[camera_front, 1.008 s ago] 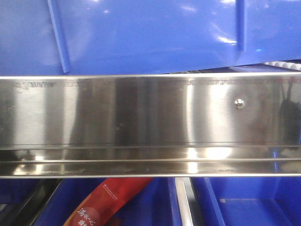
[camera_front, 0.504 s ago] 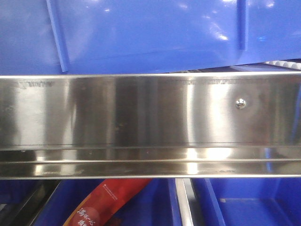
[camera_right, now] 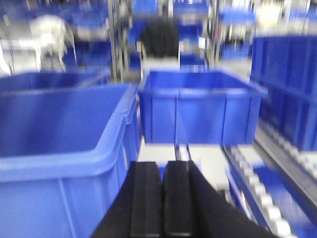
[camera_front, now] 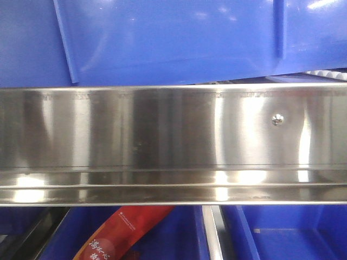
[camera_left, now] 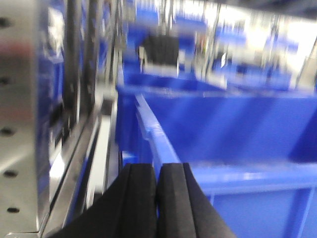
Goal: Move blue bin to conveyor side
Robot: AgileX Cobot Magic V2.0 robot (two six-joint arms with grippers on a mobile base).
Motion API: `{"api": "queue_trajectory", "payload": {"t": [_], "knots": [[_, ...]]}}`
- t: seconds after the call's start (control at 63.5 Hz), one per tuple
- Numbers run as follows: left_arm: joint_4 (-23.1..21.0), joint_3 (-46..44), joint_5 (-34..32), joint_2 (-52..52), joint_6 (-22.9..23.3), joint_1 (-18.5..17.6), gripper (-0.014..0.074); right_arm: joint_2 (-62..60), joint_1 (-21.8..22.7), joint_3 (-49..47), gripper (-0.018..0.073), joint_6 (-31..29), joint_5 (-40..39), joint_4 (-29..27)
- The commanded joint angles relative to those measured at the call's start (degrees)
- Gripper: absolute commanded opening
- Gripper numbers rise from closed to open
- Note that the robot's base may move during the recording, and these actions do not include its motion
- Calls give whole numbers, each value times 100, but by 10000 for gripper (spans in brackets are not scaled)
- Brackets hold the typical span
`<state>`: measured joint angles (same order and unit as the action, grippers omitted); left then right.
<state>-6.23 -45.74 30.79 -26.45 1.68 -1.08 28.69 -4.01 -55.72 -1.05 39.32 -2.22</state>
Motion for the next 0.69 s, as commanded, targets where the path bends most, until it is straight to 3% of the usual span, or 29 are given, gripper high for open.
{"api": "queue_trajectory", "payload": {"t": [0.0, 0.11, 0.409, 0.677], "knots": [[61, -778, 852, -711, 4, 4, -8, 609, -2, -781, -89, -53, 676, 28], [61, -1477, 1512, -1423, 4, 4, -8, 1171, -2, -1483, -89, -53, 1237, -3], [-212, -1885, 825, -2242, 4, 4, -8, 1799, -2, -2070, -89, -214, 1695, -156], [-196, -3048, 1583, -3321, 4, 4, -8, 3662, -2, -3602, -80, -299, 3065, -75]]}}
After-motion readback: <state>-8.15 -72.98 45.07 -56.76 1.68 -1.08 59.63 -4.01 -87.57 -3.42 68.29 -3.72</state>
